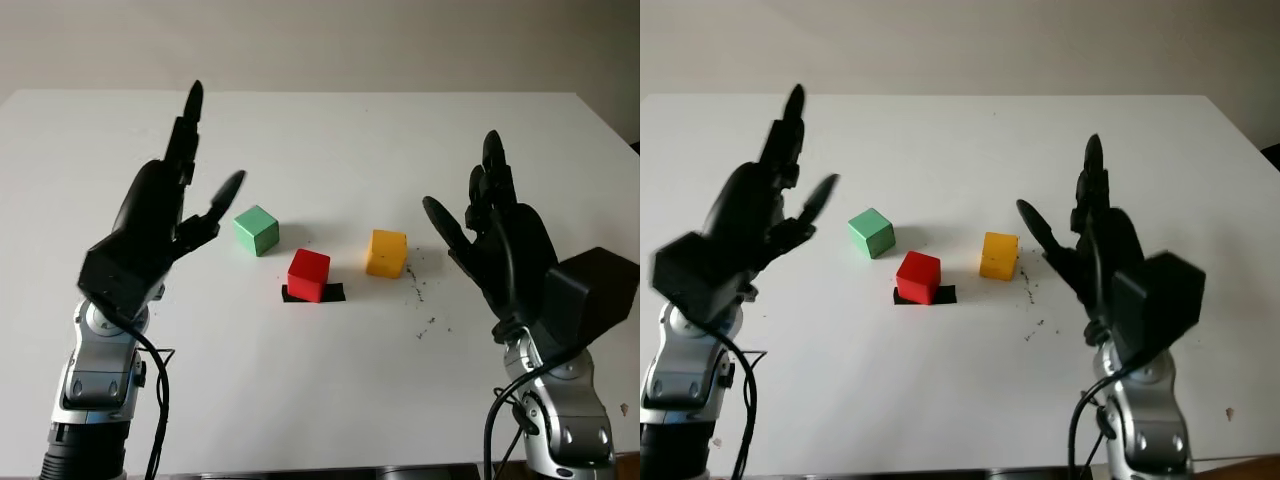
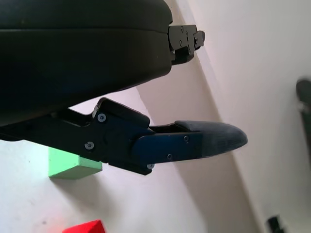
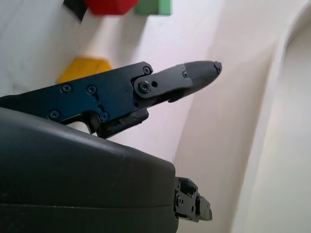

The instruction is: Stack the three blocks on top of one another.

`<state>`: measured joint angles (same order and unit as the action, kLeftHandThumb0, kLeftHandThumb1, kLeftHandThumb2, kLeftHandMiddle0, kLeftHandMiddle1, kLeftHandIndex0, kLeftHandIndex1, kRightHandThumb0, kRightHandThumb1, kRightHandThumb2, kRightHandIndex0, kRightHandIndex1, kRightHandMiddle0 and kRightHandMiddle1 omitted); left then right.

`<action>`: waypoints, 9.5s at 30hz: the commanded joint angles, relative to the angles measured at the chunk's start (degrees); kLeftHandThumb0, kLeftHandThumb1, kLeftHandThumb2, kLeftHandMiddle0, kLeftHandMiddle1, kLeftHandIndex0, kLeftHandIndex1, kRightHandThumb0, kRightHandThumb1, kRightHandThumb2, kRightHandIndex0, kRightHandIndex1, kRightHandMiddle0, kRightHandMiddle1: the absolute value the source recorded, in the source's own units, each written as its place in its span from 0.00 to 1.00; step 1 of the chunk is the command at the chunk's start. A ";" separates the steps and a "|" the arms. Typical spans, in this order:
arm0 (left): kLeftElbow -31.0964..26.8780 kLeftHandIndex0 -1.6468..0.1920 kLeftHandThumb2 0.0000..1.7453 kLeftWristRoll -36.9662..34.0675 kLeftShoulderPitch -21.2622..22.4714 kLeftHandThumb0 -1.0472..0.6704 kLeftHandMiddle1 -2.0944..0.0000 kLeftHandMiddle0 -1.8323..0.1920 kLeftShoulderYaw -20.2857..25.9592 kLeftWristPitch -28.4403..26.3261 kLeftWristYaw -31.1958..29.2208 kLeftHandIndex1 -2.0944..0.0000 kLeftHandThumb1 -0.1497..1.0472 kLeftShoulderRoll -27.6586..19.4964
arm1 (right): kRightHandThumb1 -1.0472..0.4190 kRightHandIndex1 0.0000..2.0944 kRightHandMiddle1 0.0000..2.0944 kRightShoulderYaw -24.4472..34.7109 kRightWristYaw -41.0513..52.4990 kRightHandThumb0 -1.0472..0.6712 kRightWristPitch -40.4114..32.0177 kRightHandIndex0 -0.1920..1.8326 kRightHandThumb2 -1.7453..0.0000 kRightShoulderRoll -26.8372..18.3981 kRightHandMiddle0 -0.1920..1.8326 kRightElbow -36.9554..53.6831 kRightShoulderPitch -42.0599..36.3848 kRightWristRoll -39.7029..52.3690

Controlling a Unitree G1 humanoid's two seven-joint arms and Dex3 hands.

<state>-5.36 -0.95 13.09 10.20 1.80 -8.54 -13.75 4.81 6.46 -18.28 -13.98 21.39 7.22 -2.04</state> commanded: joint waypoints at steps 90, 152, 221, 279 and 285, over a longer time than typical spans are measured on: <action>2.99 0.99 0.30 -4.47 -5.01 0.17 0.97 1.00 -1.55 3.15 -5.00 0.97 1.00 -0.10 | 0.07 0.04 0.56 -20.45 5.01 0.36 14.58 0.29 0.97 -19.46 0.35 -21.24 12.69 -43.19; 2.86 1.00 0.33 -1.85 -5.76 0.17 1.00 1.00 -5.17 4.12 -1.91 1.00 1.00 1.53 | 0.04 0.02 0.79 -26.22 35.03 0.33 -21.14 0.27 0.97 -9.56 0.24 -17.24 38.48 -22.10; 4.06 1.00 0.31 -1.84 -6.13 0.14 0.99 1.00 -5.24 4.90 -1.73 1.00 1.00 1.42 | 0.10 0.00 0.08 -30.71 41.78 0.19 -13.44 0.01 0.98 -14.97 0.04 -15.04 34.97 -23.13; 6.48 0.99 0.29 -3.90 -2.73 0.15 0.98 0.99 -2.64 3.14 -7.25 0.98 1.00 -3.65 | 0.00 0.00 0.00 0.52 2.46 0.14 -3.30 0.00 0.54 10.69 0.00 -0.55 -5.08 9.89; 10.24 0.92 0.24 -1.50 1.76 0.19 0.96 0.93 -1.31 8.00 -7.19 0.95 1.00 -7.86 | 0.00 0.00 0.00 0.13 1.53 0.14 -3.07 0.00 0.54 10.57 0.00 -0.42 -4.74 10.30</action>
<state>3.82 -2.96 12.43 7.81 8.09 -15.89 -20.04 5.03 8.11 -22.30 -3.32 20.77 2.22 7.86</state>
